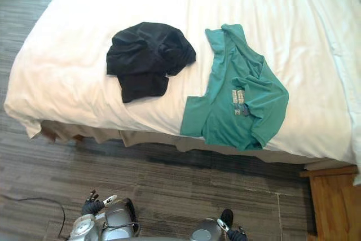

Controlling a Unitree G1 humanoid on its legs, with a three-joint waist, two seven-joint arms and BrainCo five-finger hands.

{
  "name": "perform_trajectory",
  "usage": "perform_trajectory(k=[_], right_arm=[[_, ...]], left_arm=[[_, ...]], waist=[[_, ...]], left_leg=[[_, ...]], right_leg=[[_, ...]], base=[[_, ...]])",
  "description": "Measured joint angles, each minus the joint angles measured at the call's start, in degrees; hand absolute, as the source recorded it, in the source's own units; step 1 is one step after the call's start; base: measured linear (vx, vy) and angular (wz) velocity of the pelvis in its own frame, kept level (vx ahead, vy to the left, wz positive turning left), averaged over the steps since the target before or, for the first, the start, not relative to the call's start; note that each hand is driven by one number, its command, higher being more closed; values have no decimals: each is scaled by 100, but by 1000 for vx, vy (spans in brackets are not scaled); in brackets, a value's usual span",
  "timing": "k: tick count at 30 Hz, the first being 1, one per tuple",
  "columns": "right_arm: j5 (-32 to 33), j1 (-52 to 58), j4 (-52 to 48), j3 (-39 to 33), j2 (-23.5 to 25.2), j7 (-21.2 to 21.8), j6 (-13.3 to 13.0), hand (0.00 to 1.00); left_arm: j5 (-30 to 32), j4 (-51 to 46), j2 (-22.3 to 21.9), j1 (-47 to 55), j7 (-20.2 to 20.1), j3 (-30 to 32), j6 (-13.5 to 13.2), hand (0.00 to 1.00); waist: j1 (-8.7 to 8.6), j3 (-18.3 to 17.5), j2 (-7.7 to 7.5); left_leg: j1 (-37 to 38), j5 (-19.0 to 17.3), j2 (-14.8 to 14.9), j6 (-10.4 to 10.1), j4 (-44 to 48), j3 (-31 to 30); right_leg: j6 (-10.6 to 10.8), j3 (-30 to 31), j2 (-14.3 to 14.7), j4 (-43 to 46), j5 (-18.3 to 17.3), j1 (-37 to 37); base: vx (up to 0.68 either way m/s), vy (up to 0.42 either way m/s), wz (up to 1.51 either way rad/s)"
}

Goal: Tidy the bed and pick cloth on bed and put in laundry

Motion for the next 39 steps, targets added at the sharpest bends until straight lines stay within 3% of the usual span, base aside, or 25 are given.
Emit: perform_trajectory(k=[1, 2, 3, 4, 5, 6, 7, 10, 17, 23, 25, 28, 30, 34, 39], right_arm=[[-70, -63, -71, 143, -56, 10, 11, 0], [-216, -186, -262, 357, -128, 45, 7, 0], [-271, -232, -362, 455, -142, 55, 2, 0], [-274, -335, -559, 709, -151, 91, -40, 0], [-277, -415, -729, 918, -115, 112, -94, 0], [-276, -500, -816, 1097, 14, 136, -153, 0], [-269, -692, -770, 1309, 121, 206, -212, 0], [-263, -792, -650, 1532, 302, 294, -226, 0], [-266, -975, -207, 1532, 242, 231, -214, 0], [-259, -943, 119, 614, 245, 157, -216, 0], [-176, -927, 232, 44, 228, 86, -210, 0], [276, -635, 283, -1140, 186, -39, -171, 0], [826, -166, 164, -2042, 126, -147, -119, 0], [1599, 353, -514, -3168, 51, -302, -114, 0], [1827, 599, -1597, -4015, -18, -591, -318, 0]], left_arm=[[-5, 1, 36, 1, -2, -68, 1, 0], [-13, 0, 93, -17, -24, -181, 1, 0], [-14, -1, 92, -44, -39, -189, 1, 0], [-17, 1, 81, -118, -44, -249, 0, 0], [-24, 3, 78, -179, -55, -317, 1, 0], [-25, 12, 53, -254, -71, -367, 3, 0], [-29, 8, -181, -364, -148, -399, 22, 0], [-16, 7, -465, -327, -174, -474, 58, 0], [112, 12, -518, -290, -172, -606, 114, 0], [307, 93, -514, -244, -167, -405, 200, 0], [272, 284, -526, -223, -164, -77, 232, 0], [81, 299, -494, -25, -156, 1063, 253, 0], [-187, 298, -340, 154, -149, 2162, 333, 0], [-484, 266, 99, 321, -109, 3685, 368, 0], [-991, 80, 654, 322, 131, 4689, 314, 0]], waist=[[-8, 10, 24], [-33, 28, 95], [-54, 44, 134], [-119, 103, 235], [-166, 129, 277], [-193, 143, 247], [-175, 266, 460], [-159, 285, 598], [-154, 258, 507], [-168, 230, 517], [-181, 174, 564], [-172, 150, 604], [-144, 61, 629], [-113, -194, 695], [-26, -544, 701]], left_leg=[[144, 71, -17, 33, -216, 73], [443, 251, -68, 82, -697, 208], [583, 367, -113, 107, -923, 234], [798, 555, -168, 113, -1300, 293], [894, 656, -243, 113, -1496, 316], [997, 742, -410, 96, -1665, 330], [1258, 875, -480, 29, -1912, 350], [1516, 1112, -595, -63, -2168, 345], [1844, 1313, -690, -150, -2508, 488], [1994, 1334, -771, -151, -2535, 469], [2014, 1338, -800, -145, -2601, 456], [2076, 1338, -813, -145, -2695, 445], [2166, 1338, -817, -145, -2798, 444], [2193, 1321, -788, -152, -3055, 458], [2100, 1129, -739, -205, -3063, 475]], right_leg=[[20, -15, 266, 109, -179, -57], [33, 143, 889, 215, -582, -135], [25, 223, 1195, 192, -787, -143], [-21, 453, 1774, 43, -1039, -130], [-93, 581, 2129, -259, -1076, -103], [-331, 701, 2323, -795, -1024, 31], [-552, 712, 2369, -1089, -754, 363], [-551, 799, 2340, -1169, -753, 510], [-504, 1067, 2438, -1588, -528, 749], [-458, 1065, 2368, -2027, -310, 1100], [-457, 1046, 2353, -2039, -309, 1112], [-445, 980, 2351, -2102, -282, 1194], [-440, 911, 2367, -2154, -274, 1293], [-480, 830, 2449, -2232, -243, 1264], [-425, 777, 2507, -2400, -229, 1282]], base=[[88, 281, -86], [68, 181, -58], [95, 157, -47], [94, 80, -17], [105, 46, 0], [103, 20, -3], [76, 16, -1], [55, -12, -14], [24, -3, -20], [-22, 18, 1], [-67, 17, 8], [-78, 10, 12], [-74, -4, 14], [-80, -15, 7], [-62, -19, 0]])
